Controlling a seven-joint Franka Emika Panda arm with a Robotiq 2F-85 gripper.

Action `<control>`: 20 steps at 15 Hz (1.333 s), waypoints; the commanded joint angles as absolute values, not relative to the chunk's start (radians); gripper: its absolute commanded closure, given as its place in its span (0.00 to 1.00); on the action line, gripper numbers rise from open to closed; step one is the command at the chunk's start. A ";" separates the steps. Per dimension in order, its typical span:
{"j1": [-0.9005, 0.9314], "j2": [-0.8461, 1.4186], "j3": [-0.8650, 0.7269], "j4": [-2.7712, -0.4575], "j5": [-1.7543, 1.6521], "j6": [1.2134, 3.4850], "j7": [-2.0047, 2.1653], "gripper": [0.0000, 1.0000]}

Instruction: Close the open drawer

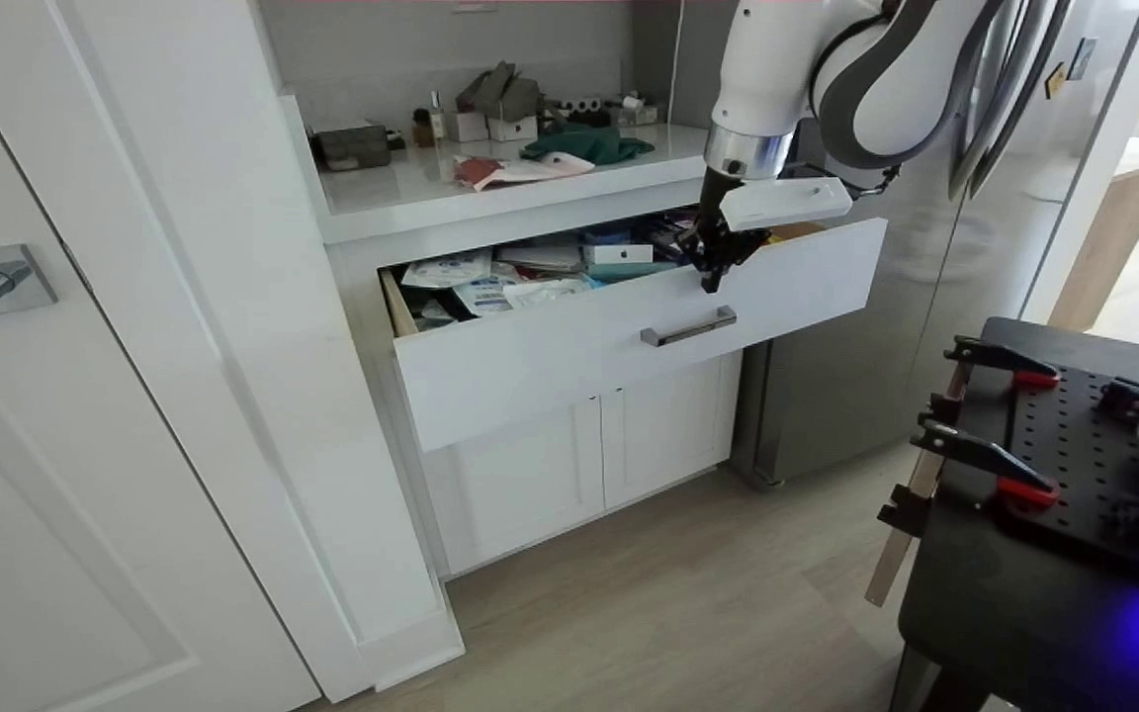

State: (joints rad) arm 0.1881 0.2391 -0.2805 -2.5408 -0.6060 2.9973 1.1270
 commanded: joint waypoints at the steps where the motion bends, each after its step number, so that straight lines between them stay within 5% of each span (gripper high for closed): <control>1: 0.203 0.338 -0.305 -2.428 -0.621 2.966 1.145 0.99; 20: 0.121 0.590 -0.283 -2.014 -0.573 2.910 1.036 0.99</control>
